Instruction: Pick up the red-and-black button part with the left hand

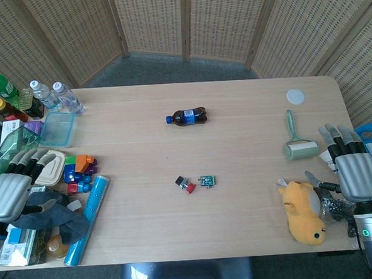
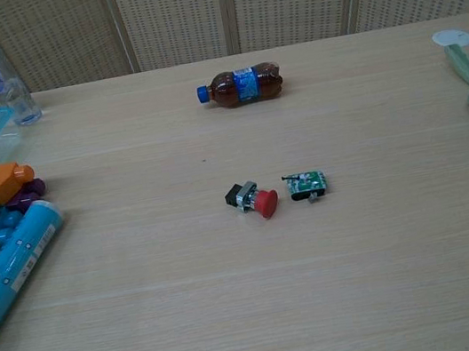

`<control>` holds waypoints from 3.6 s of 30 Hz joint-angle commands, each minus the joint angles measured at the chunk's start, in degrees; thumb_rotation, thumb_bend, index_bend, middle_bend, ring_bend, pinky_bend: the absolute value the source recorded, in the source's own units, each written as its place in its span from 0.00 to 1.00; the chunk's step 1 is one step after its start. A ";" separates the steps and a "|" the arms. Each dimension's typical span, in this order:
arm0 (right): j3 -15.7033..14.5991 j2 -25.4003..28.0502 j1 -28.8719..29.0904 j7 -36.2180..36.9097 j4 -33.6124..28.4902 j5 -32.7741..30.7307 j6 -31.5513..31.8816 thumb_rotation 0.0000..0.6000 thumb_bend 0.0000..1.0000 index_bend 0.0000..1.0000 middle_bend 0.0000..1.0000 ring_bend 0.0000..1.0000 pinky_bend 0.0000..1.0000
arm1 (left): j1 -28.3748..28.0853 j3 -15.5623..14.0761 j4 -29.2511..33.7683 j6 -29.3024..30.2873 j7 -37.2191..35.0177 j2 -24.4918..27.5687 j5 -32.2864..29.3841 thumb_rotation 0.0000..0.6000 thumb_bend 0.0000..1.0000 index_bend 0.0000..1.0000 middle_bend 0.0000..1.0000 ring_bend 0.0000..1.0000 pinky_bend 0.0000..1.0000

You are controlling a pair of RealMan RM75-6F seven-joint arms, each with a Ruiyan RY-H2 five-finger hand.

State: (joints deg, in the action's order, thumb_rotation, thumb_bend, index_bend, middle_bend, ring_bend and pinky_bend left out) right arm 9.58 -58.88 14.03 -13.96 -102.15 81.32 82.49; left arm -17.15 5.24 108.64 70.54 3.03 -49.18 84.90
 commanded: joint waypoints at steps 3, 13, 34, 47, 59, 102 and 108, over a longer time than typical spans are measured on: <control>-0.02 0.13 -0.03 -0.04 -0.37 -0.10 -0.18 0.61 0.26 0.00 0.00 0.00 0.00 | -5.14 1.87 -1.65 -5.26 2.02 -2.99 -0.80 1.00 0.00 0.28 0.00 0.00 0.00; -0.17 1.27 -0.88 0.15 -1.33 0.11 0.61 0.61 0.26 0.00 0.00 0.00 0.00 | -12.39 3.52 -6.44 -10.56 9.46 -14.98 -3.39 1.00 0.00 0.35 0.00 0.00 0.00; -0.43 4.07 -2.81 0.79 -2.96 0.13 2.04 0.61 0.26 0.00 0.00 0.00 0.00 | -28.13 6.16 -20.55 -26.24 8.82 -33.69 -11.48 1.00 0.00 0.31 0.00 0.00 0.00; -0.98 5.24 -4.54 2.20 -3.22 0.84 3.58 0.61 0.26 0.00 0.00 0.00 0.00 | -35.21 4.72 -32.74 -31.74 10.54 -45.67 -13.98 1.00 0.00 0.28 0.00 0.00 0.00; -1.04 5.88 -5.72 3.45 -2.99 0.91 4.60 0.61 0.26 0.00 0.00 0.00 0.00 | -39.77 4.35 -44.05 -35.43 9.08 -54.81 -15.11 1.00 0.00 0.27 0.00 0.00 0.00; -1.07 7.06 -8.03 7.42 -2.58 1.47 5.93 0.61 0.24 0.00 0.00 0.00 0.00 | -39.84 2.40 -53.43 -31.19 4.07 -61.65 -10.35 1.00 0.32 0.65 0.00 0.00 0.00; -1.01 7.14 -8.09 7.24 -2.68 1.62 5.99 0.61 0.24 0.00 0.00 0.00 0.00 | -38.88 3.06 -48.68 -28.59 2.87 -57.27 -9.16 1.00 0.32 0.64 0.00 0.00 0.00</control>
State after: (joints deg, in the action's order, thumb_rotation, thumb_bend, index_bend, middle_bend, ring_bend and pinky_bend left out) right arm 8.57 -51.74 5.95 -6.72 -104.83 82.93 88.47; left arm -56.50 8.00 57.98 40.80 6.11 -108.36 75.22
